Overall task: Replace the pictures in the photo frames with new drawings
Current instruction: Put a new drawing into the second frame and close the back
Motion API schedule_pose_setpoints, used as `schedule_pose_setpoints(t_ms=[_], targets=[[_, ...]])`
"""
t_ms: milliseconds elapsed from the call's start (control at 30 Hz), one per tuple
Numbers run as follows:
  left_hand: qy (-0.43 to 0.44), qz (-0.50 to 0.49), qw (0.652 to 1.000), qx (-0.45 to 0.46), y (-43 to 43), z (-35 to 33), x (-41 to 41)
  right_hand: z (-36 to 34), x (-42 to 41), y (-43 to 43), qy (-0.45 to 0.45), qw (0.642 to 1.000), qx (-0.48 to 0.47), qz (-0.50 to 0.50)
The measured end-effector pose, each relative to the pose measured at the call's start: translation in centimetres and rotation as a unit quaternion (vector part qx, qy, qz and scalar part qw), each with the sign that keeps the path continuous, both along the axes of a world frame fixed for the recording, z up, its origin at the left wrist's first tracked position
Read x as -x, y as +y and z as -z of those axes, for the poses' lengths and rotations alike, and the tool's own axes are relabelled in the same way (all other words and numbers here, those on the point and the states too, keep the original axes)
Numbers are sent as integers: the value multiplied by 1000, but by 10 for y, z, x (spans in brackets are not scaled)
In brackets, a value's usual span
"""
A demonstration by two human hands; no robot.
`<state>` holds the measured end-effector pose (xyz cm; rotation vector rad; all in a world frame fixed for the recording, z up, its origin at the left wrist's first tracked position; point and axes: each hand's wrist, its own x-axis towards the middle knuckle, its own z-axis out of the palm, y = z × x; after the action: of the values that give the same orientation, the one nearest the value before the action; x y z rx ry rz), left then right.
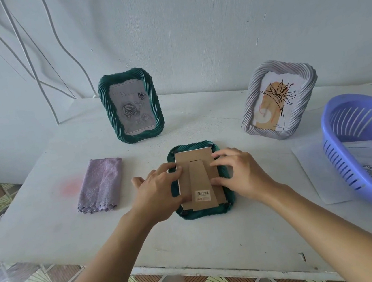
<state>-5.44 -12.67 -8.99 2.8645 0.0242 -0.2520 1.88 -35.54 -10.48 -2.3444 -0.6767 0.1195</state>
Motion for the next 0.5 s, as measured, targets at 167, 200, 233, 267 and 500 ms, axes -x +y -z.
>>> schedule_pose_setpoints(t_ms=[167,200,233,267,500], targets=[[-10,3,1000,-6,0,1,3,10,12,-8,-84,996,23,-2],[-20,3,1000,-4,0,0,3,12,13,-8,-89,996,19,5],[-33,3,999,0,0,0,3,14,14,-7,-91,996,14,13],[-48,4,999,4,1,0,4,15,15,-7,-95,995,10,19],[-71,0,997,5,2,5,9,7,22,-6,-102,995,-7,-3]])
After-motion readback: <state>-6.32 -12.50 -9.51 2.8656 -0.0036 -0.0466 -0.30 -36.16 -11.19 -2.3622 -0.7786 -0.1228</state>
